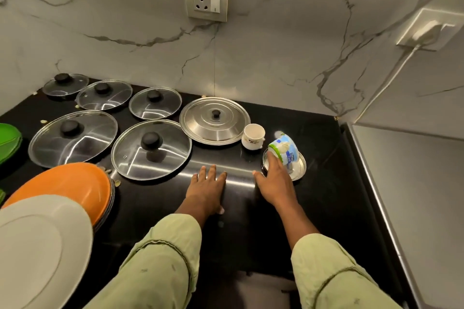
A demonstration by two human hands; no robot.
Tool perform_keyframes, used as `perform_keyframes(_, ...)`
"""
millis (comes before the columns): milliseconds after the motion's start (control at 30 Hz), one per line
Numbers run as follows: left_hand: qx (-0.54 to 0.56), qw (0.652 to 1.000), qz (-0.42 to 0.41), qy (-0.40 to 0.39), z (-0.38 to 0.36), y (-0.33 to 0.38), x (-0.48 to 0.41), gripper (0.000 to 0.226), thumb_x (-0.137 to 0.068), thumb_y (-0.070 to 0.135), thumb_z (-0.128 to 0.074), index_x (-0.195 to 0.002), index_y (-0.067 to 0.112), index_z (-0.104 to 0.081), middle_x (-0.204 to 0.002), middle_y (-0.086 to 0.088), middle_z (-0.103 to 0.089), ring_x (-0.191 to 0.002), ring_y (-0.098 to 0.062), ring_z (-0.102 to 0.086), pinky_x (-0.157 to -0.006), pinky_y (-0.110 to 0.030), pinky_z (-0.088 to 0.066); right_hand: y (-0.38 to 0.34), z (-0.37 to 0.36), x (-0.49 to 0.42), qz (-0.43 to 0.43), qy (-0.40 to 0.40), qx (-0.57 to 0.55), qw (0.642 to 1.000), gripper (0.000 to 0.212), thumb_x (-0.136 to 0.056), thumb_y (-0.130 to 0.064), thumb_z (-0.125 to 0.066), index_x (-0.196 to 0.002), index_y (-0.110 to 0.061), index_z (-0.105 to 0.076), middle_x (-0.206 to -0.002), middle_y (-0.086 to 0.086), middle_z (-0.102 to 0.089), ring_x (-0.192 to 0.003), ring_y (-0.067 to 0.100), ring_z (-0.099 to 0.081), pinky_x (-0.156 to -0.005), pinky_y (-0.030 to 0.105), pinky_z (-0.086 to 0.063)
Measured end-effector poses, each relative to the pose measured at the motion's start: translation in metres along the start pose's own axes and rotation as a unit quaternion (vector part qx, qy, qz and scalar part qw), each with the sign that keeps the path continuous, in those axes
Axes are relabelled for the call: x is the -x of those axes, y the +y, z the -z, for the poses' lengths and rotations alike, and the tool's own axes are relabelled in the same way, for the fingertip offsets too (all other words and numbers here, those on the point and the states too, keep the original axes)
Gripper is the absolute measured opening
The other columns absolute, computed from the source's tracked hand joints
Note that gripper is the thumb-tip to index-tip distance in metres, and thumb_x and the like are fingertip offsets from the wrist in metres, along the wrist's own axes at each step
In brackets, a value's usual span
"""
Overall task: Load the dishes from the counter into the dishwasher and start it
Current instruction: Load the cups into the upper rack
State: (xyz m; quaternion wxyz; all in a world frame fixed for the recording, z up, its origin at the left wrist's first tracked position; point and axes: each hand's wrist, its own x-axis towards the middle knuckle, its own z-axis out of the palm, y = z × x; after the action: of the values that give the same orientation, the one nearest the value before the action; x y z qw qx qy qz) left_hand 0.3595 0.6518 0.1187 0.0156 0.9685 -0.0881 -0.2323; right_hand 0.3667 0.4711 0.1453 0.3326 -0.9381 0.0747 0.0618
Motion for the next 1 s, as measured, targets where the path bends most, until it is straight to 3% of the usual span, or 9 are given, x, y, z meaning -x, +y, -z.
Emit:
perform_keyframes(133,0.032,0.997,-0.029,-0.063,0.013,-0.016,-0.026,0.126,-0.072,0.042,-0.086,-0.159,0.019,0.002,-0.166,-0.008,0.008,-0.152,-0.034,0.006,-0.121,-0.051,-0.014,-0.011,-0.013,-0.031,-0.037,0.009,-0.023,0.999,0.074,-0.093,-0.026,-0.065,-0.154,-0.023,-0.024,-0.156,0.003,-0.035,-0.142,0.025,-0.034,-0.112,0.04,-0.033)
perform_keyframes(267,0.044,0.993,-0.042,-0.099,0.017,-0.019,-0.04,0.135,-0.068,0.039,-0.089,-0.158,0.018,0.009,-0.165,-0.007,0.017,-0.151,-0.037,0.011,-0.121,-0.053,-0.01,-0.018,-0.025,-0.061,-0.063,0.04,-0.057,0.996,0.074,-0.086,-0.022,-0.072,-0.147,-0.027,-0.032,-0.141,0.002,-0.052,-0.124,0.025,-0.054,-0.103,0.045,-0.045)
perform_keyframes(433,0.036,0.992,-0.034,-0.116,0.017,-0.016,-0.047,0.137,-0.068,0.039,-0.089,-0.157,0.015,0.014,-0.163,-0.009,0.022,-0.15,-0.041,0.012,-0.121,-0.055,-0.009,-0.024,-0.042,-0.091,-0.125,0.107,-0.106,0.981,0.083,-0.078,-0.023,-0.08,-0.147,-0.015,-0.034,-0.142,0.007,-0.05,-0.133,0.031,-0.045,-0.106,0.05,-0.042)
perform_keyframes(567,0.028,0.991,-0.032,-0.127,0.014,-0.016,-0.051,0.137,-0.07,0.04,-0.087,-0.156,0.016,0.016,-0.162,-0.01,0.025,-0.149,-0.041,0.015,-0.121,-0.055,-0.008,-0.026,-0.055,-0.104,-0.154,0.116,-0.165,0.967,0.088,-0.076,-0.02,-0.082,-0.148,-0.018,-0.032,-0.143,0.005,-0.05,-0.132,0.029,-0.046,-0.107,0.05,-0.042)
perform_keyframes(700,0.027,0.991,-0.032,-0.126,0.013,-0.015,-0.052,0.137,-0.071,0.041,-0.087,-0.156,0.016,0.017,-0.162,-0.01,0.026,-0.148,-0.042,0.016,-0.121,-0.055,-0.008,-0.023,-0.067,-0.115,-0.178,0.138,-0.217,0.95,0.081,-0.067,-0.03,-0.086,-0.131,-0.033,-0.035,-0.128,0.002,-0.057,-0.11,0.029,-0.063,-0.088,0.052,-0.055)
perform_keyframes(767,0.027,0.991,-0.031,-0.128,0.012,-0.015,-0.052,0.136,-0.071,0.04,-0.086,-0.156,0.015,0.018,-0.161,-0.01,0.026,-0.148,-0.042,0.016,-0.121,-0.055,-0.007,-0.023,-0.069,-0.116,-0.183,0.152,-0.216,0.947,0.076,-0.067,-0.032,-0.087,-0.124,-0.032,-0.036,-0.124,0.004,-0.059,-0.105,0.029,-0.064,-0.084,0.051,-0.057)
perform_keyframes(867,0.031,0.99,-0.029,-0.132,0.013,-0.015,-0.05,0.136,-0.072,0.039,-0.086,-0.155,0.015,0.019,-0.161,-0.01,0.027,-0.148,-0.042,0.017,-0.12,-0.055,-0.006,-0.029,-0.069,-0.11,-0.168,0.186,-0.202,0.947,0.074,-0.071,-0.028,-0.086,-0.125,-0.023,-0.037,-0.126,0.008,-0.058,-0.111,0.029,-0.059,-0.091,0.046,-0.054)
perform_keyframes(1000,0.033,0.99,-0.031,-0.134,0.013,-0.015,-0.05,0.136,-0.072,0.039,-0.085,-0.155,0.015,0.019,-0.161,-0.01,0.028,-0.148,-0.042,0.018,-0.12,-0.055,-0.005,-0.029,-0.071,-0.112,-0.143,0.186,-0.205,0.95,0.09,-0.073,-0.024,-0.086,-0.144,-0.018,-0.03,-0.139,0.007,-0.051,-0.126,0.027,-0.049,-0.1,0.041,-0.044)
